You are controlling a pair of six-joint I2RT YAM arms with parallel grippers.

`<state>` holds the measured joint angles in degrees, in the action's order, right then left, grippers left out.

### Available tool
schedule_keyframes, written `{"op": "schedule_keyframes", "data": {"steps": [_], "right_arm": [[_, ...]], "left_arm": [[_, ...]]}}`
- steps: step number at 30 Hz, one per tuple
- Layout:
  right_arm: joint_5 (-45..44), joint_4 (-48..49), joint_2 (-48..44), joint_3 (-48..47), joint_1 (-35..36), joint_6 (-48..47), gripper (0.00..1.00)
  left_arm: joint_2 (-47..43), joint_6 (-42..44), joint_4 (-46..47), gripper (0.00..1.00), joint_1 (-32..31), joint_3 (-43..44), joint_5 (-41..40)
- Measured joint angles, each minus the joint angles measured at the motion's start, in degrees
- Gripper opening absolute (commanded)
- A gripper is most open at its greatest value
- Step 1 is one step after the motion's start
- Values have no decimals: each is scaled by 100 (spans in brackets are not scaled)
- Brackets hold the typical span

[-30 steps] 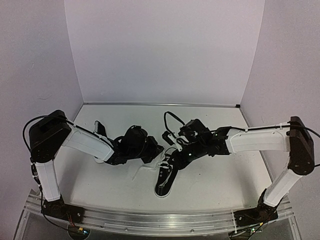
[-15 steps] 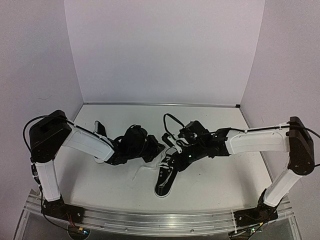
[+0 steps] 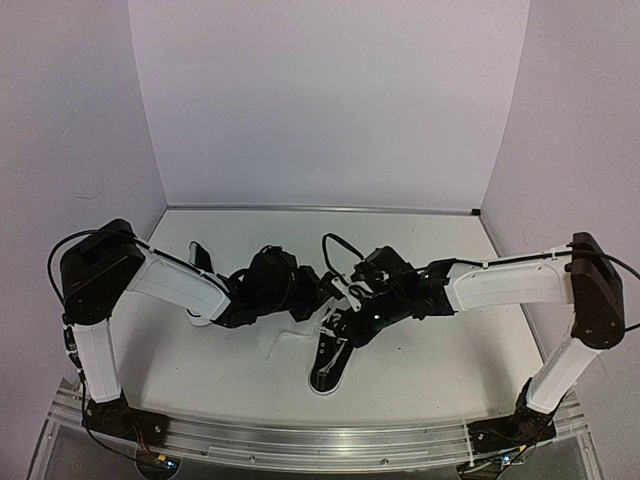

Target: Tie the shoes

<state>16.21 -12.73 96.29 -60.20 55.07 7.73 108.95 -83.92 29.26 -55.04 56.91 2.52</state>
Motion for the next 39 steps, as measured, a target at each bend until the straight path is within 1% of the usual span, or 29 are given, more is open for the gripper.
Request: {"op": "schedule_keyframes", "data": {"steps": [10,18,33,39], "right_arm": [[-81,6,0,0,0,-4,0],[-72,16,0,0,0,-7,0],[-38,70,0,0,0,-17,0],[-298,74,-26,0,0,-2,0]], "left_arm": [[0,13,-363,0,-72,-2,229],[-2,9,-365,0,-153,-49,187],[214,-7,-364,0,-141,192,148],[216,-9,-359,0,-140,32,292]]}}
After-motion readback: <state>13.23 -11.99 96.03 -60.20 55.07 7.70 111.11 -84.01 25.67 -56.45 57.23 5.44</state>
